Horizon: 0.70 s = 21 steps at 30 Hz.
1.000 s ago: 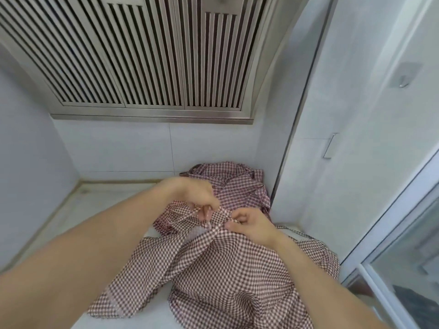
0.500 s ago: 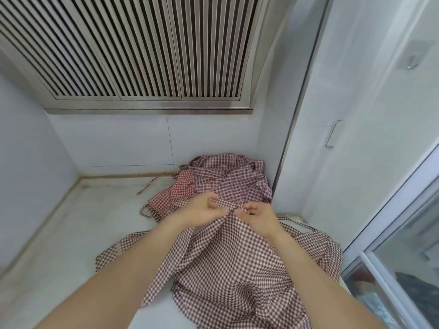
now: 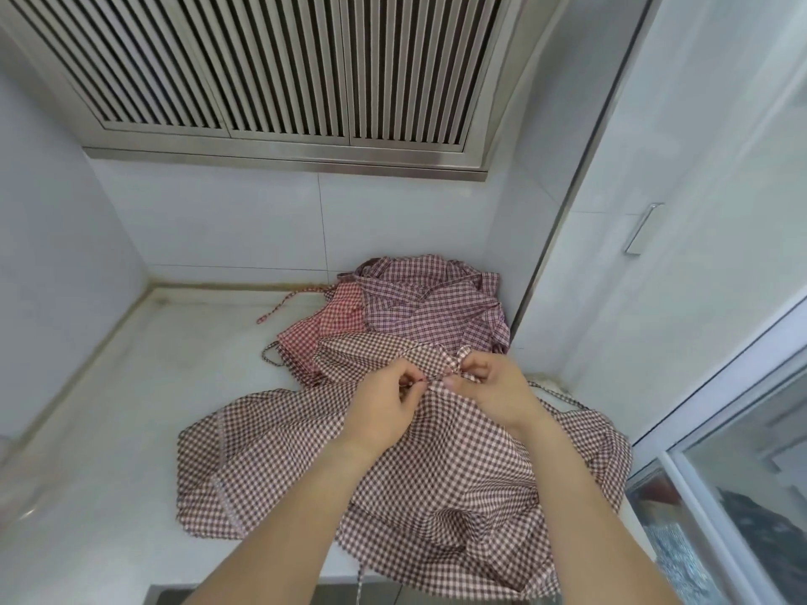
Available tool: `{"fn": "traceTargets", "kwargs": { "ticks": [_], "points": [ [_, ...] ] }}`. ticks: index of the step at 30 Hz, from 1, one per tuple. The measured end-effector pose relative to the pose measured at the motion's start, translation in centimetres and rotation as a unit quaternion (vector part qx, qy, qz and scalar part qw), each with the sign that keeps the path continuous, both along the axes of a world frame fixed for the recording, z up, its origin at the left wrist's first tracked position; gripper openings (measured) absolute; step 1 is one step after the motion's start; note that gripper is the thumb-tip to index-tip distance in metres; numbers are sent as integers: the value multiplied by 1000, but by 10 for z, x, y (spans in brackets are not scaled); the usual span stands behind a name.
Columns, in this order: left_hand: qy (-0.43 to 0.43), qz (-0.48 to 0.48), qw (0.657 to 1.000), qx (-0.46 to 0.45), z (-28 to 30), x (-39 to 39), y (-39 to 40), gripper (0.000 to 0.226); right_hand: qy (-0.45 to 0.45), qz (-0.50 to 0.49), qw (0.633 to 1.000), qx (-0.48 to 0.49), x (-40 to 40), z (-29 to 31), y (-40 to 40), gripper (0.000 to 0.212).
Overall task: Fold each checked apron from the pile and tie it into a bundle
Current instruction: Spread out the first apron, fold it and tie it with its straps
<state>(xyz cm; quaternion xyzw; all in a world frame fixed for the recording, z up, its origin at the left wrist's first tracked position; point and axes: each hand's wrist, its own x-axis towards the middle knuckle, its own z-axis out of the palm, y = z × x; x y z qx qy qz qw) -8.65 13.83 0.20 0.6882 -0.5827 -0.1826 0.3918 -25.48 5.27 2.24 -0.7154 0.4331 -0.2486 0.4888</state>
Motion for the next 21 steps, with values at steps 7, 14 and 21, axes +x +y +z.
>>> {"fn": "traceTargets", "kwargs": {
  "ticks": [7,14,21],
  "points": [
    [-35,-3,999,18,1,10,10,14,3,-44,999,-21,-15,2,3,13],
    [100,-20,992,70,18,22,13,7,-15,-117,993,-27,-24,10,7,21],
    [37,-25,998,54,11,29,19,32,-13,-99,995,-13,-35,16,12,27]
  ]
}}
